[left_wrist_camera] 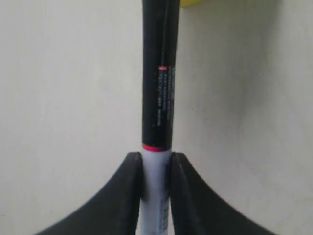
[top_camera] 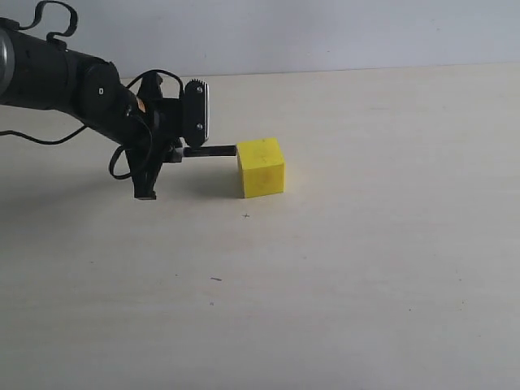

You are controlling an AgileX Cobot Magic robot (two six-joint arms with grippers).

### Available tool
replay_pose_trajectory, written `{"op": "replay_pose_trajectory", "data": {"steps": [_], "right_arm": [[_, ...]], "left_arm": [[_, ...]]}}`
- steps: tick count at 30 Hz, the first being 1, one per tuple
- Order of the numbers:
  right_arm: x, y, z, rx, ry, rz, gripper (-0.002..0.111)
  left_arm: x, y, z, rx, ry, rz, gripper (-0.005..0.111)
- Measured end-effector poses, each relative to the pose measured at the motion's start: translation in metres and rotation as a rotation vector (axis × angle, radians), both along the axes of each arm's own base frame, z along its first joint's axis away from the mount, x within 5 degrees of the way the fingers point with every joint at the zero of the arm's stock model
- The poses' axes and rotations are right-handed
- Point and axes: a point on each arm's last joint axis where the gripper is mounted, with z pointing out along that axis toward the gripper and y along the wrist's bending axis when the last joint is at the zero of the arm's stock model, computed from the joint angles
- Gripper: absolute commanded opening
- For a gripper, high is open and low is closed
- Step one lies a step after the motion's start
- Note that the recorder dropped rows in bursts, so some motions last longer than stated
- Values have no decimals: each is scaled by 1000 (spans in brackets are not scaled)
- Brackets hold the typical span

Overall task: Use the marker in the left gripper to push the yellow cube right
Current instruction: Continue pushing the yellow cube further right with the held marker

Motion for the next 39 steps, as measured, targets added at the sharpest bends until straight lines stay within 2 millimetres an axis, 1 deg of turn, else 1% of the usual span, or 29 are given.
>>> {"op": "replay_pose_trajectory", "data": {"steps": [5, 12, 17, 19, 22, 26, 32, 34, 39], "right_arm": [[0, 0, 0, 0, 0, 0, 0], [0, 0, 0, 0, 0, 0, 0], [0, 0, 0, 0, 0, 0, 0], [0, 0, 0, 0, 0, 0, 0], [0, 0, 0, 0, 0, 0, 0], [0, 0, 0, 0, 0, 0, 0], [0, 0, 0, 0, 0, 0, 0], [0, 0, 0, 0, 0, 0, 0], [0, 0, 0, 0, -2, 0, 0]], "left_arm": [[1, 0, 0, -5, -6, 3, 0], [3, -2, -7, -13, -21, 3, 0], [4, -2, -7, -21, -23, 12, 0], [4, -2, -5, -31, -25, 24, 0], [3, -2, 3, -67, -25, 73, 0], [-3, 1, 11, -62, 30, 108, 0], [-13, 8, 8, -9, 165, 161, 0], [-12, 7, 11, -7, 198, 194, 0], [0, 4, 18, 38, 283, 269, 0]]}}
